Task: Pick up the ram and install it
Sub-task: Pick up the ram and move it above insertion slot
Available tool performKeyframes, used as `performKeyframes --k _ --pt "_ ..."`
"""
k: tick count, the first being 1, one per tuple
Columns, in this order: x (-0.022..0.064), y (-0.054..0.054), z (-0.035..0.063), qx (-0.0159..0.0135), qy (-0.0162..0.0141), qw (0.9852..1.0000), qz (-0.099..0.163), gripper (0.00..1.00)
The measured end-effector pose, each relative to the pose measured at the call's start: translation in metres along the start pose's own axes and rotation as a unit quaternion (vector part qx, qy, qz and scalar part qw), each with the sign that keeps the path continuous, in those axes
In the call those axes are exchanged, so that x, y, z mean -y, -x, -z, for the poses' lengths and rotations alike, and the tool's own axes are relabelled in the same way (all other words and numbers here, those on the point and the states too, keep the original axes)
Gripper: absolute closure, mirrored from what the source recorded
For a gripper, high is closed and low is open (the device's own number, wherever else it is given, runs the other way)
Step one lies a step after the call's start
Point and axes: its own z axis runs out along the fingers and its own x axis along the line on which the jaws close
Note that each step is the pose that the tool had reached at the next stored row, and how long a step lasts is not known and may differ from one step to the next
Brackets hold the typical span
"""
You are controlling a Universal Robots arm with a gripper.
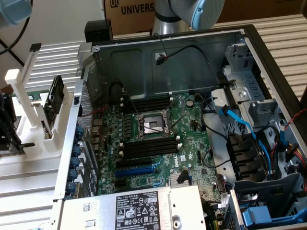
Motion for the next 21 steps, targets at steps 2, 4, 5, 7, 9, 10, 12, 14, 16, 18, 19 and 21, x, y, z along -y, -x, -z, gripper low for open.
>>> performKeyframes --k 2,4,5,7,9,10,12,14,16,18,19,21 --pt "0.0 0.0 0.0001 0.0 0.0001 1.0 0.0 0.76" --pt "0.0 0.0 0.0 0.0 0.0001 1.0 0.0 0.76" --pt "0.0 0.0 0.0 0.0 0.0001 1.0 0.0 0.78" --pt "0.0 0.0 0.0 0.0 0.0001 1.0 0.0 0.88" --pt "0.0 0.0 0.0 0.0 0.0001 1.0 0.0 0.88" --pt "0.0 0.0 0.0 0.0 0.0001 1.0 0.0 0.88" --pt "0.0 0.0 0.0027 -0.0005 0.0001 1.0 0.0 0.88" --pt "-0.0001 0.001 0.0088 -0.0013 0.0001 1.0 0.0 0.88" --pt "-0.0003 0.003 0.0164 -0.003 0.0001 1.0 0.0 0.88" --pt "-0.0004 0.005 0.0237 -0.0057 0.0 1.0 0.0 0.88" --pt "-0.0004 0.006 0.0272 -0.0074 0.0 1.0 0.0 0.88" --pt "-0.0006 0.009 0.0374 -0.0124 0.0 0.9999 0.0 0.88"
